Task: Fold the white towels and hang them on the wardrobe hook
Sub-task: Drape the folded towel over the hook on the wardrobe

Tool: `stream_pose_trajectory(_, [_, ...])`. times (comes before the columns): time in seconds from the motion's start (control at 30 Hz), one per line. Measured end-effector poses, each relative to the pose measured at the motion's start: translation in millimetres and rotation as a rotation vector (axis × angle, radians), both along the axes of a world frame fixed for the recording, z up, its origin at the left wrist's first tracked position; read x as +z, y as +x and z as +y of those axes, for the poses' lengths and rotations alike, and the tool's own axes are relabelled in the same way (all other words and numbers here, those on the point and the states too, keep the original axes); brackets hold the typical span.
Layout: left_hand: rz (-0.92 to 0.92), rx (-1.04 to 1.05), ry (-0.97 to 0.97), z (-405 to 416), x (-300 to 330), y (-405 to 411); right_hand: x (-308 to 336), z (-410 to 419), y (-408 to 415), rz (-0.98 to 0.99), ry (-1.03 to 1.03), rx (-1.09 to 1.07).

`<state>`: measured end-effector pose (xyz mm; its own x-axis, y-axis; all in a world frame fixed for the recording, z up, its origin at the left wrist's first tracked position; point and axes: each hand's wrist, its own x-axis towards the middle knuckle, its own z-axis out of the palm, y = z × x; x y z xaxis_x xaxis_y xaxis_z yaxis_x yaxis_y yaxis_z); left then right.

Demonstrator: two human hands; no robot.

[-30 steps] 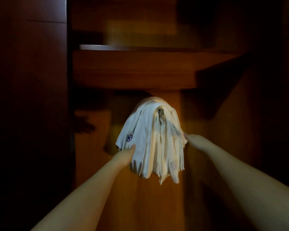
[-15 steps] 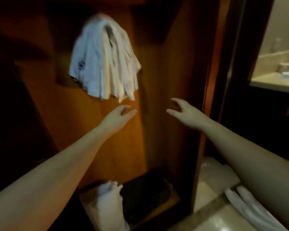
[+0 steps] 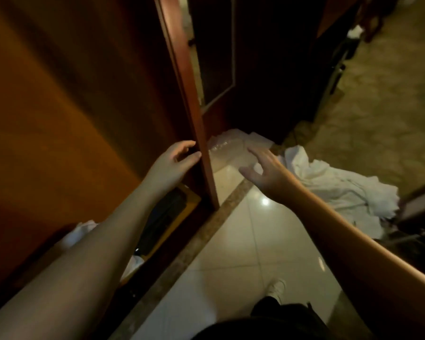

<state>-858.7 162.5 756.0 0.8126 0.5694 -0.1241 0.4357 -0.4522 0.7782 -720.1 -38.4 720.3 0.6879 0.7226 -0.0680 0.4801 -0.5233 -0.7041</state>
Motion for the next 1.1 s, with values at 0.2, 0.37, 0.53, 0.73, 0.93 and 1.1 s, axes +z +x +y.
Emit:
stream_pose_trajectory(0.2, [0.129,-0.056,-0.143,-31,-64,114,-60,-47,85,0.156,-0.111,-0.069])
stream_pose_trajectory(0.37, [0.220,-0.103,-0.213,-44,-110,203,-103,-72,161,0.244,-0.215,-0.136])
stream_pose_trajectory(0.53, [0.315,-0.179,-0.246,-38,-153,290,-152,-81,229,0.390,-0.315,-0.289])
stream_pose_trajectory(0.73, [0.426,-0.286,-0.278,-18,-210,419,-214,-82,325,0.528,-0.423,-0.457])
stream_pose_trajectory(0.93, [0.563,-0.431,-0.274,-15,-262,550,-264,-86,424,0.681,-0.464,-0.658])
stream_pose_trajectory(1.1, [0.679,-0.548,-0.229,-29,-314,651,-320,-103,495,0.763,-0.448,-0.754])
